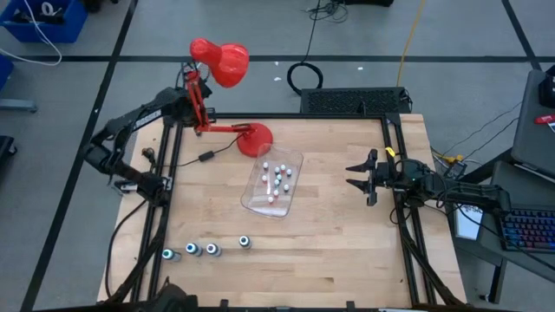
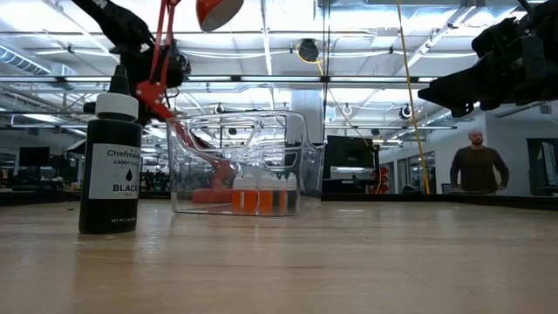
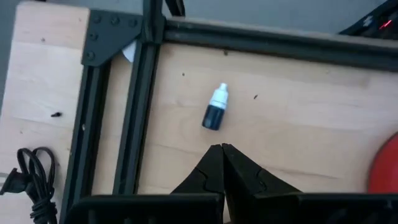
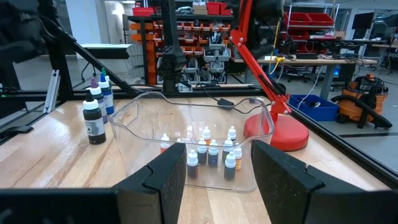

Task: Pick & Place food coloring
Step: Put the small purple food coloring bottle into the transparent bin

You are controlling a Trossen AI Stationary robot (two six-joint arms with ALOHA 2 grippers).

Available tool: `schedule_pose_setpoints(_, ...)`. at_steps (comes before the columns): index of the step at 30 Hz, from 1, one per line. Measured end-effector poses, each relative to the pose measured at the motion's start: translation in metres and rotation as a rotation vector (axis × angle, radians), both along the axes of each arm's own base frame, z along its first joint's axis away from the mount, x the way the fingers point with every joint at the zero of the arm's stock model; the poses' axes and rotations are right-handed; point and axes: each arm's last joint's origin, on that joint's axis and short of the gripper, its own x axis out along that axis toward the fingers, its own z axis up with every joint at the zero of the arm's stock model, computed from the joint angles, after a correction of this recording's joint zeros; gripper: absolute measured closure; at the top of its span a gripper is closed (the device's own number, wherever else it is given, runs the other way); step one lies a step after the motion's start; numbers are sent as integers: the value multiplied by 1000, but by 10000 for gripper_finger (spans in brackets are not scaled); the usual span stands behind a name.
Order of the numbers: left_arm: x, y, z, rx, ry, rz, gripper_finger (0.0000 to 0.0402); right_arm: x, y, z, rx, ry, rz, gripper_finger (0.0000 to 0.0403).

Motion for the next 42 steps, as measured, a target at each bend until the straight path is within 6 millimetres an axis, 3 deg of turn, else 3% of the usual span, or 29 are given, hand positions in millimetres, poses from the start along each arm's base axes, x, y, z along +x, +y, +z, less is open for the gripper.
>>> schedule_pose_setpoints(7,-7,-10,20,72,-46,-1,399,0,0,0,0,0,0,234)
schedule_pose_setpoints(22,-9,-6,21,95,-93,87,400,0,0,0,0,0,0,234)
schedule_pose_setpoints(35,-15,-43,16,-80,132,242,401,0,0,0,0,0,0,234)
schedule_pose_setpoints(42,-11,-35,22,-22,-13,169,401,0,0,0,0,0,0,234)
